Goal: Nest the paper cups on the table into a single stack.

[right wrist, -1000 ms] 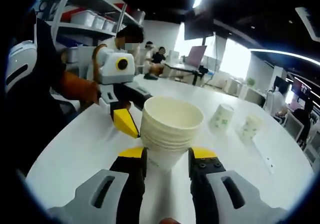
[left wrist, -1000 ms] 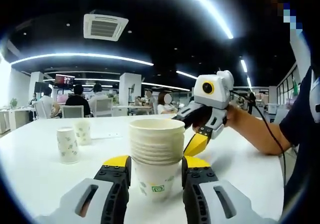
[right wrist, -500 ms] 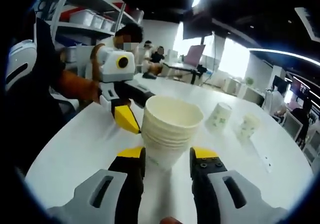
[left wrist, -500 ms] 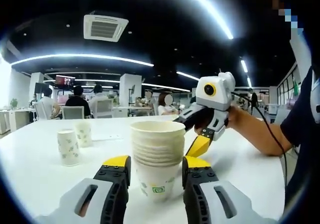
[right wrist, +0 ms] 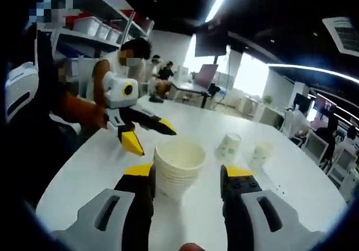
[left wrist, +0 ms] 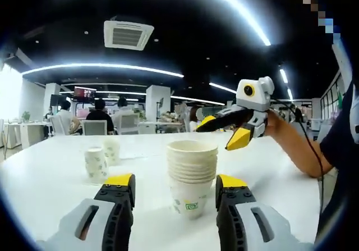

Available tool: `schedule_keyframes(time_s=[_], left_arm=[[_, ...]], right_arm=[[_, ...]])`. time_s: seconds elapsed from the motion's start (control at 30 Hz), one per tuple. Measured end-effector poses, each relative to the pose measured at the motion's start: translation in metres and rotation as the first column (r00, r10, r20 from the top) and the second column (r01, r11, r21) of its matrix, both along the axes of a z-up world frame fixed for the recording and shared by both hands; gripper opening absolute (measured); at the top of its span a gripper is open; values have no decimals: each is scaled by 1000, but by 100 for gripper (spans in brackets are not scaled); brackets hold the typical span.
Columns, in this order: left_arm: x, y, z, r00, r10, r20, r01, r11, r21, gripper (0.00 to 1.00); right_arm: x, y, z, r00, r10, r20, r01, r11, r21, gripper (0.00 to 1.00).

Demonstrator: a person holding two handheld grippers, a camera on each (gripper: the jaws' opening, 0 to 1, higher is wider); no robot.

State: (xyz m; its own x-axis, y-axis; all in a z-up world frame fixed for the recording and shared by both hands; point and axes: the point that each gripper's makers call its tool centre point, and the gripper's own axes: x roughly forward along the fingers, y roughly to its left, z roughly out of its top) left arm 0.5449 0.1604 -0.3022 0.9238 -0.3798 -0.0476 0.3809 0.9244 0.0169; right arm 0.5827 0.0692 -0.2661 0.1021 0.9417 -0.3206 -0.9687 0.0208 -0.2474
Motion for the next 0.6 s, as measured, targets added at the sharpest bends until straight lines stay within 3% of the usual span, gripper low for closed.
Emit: schedule_keyframes(time_s=[0.13,0.23,0.4,0.6], left_arm=[[-9,14,9,999,43,13,-43,999,-6,68],[-17,26,18,996,80,35,-79,996,-29,78],[-26,37,20,994,108,27,-107,994,-19,86],[-33,46,24,991,129,19,-129,992,-15,94]], right_arm=[[11,-5,8,997,-75,-9,75,997,-12,61],[13,-8,21,994,-108,-16,108,994,17,67],[9,-6,36,992,-122,-14,123,990,65,82],[7,-1,40,991,-134,-17,135,987,87,89]])
